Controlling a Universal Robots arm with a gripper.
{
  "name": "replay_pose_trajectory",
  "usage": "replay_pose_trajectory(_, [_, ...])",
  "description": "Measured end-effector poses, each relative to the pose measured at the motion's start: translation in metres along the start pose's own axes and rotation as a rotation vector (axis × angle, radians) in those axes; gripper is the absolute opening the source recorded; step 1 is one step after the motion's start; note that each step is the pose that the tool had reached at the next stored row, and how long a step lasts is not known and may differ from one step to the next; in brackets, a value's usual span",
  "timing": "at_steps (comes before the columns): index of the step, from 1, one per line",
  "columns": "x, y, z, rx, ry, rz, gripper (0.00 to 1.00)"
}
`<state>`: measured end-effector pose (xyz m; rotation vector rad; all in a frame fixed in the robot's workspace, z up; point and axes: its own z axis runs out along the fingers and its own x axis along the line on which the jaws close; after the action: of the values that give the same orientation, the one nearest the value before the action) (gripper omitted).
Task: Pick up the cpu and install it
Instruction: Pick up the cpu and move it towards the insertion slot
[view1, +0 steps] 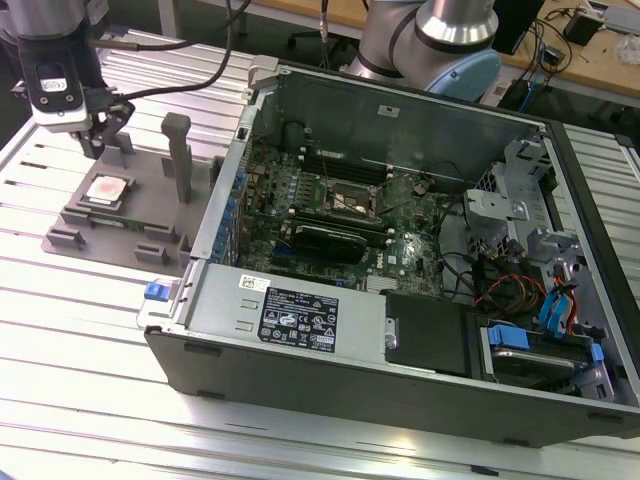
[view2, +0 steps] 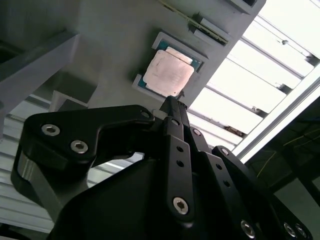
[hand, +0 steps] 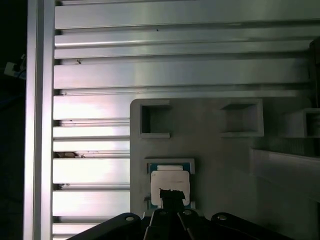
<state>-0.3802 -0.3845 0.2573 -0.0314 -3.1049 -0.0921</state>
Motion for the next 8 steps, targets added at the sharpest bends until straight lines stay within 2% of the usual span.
replay_pose_trajectory(2, [-0.0001,-0.0003,0.0024,-0.0003,-0.0039,-0.001,0.11])
replay_pose_trajectory(8, [-0.0005,-0.0047,0.0096,0.0001,-0.0039,-0.005,0.11])
